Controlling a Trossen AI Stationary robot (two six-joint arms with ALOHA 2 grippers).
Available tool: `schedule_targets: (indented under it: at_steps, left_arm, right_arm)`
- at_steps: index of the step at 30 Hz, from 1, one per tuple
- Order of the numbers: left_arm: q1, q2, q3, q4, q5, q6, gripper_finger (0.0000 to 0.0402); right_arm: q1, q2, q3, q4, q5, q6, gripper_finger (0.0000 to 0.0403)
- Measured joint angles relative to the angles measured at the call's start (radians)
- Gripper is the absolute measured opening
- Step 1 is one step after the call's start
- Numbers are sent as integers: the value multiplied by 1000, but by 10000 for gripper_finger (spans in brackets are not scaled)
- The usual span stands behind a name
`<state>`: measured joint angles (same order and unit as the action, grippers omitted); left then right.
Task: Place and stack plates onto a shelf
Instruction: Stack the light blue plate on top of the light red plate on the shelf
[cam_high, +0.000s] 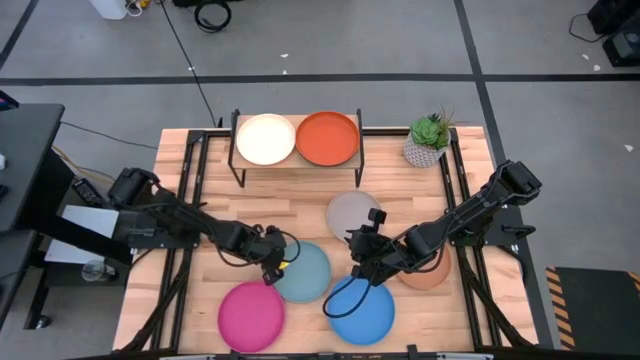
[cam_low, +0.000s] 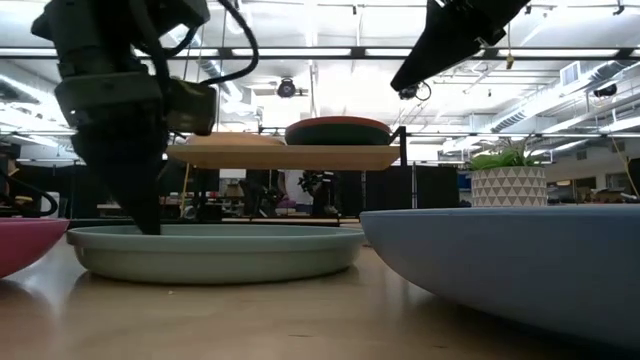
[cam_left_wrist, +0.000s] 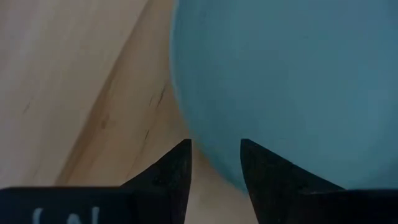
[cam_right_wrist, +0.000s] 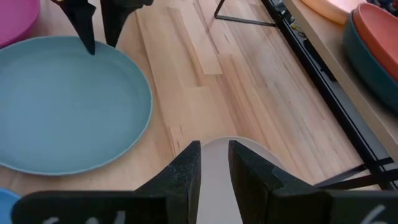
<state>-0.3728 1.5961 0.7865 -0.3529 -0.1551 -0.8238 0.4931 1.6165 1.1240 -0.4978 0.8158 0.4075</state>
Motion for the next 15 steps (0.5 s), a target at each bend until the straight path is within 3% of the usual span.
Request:
schedule_targets:
  at_steps: [4,12,15]
  left_arm:
    - [6,3,0,-5,-10,41,133]
    - [46,3,0,-9,-95,138,20]
    - [75,2,0,-6,-96,190,13]
  right_arm:
    - [0,0,0,4,0,-11,89]
    - [0,0,0,4,0,-19,89]
    - [0,0,0,4,0,-26,89]
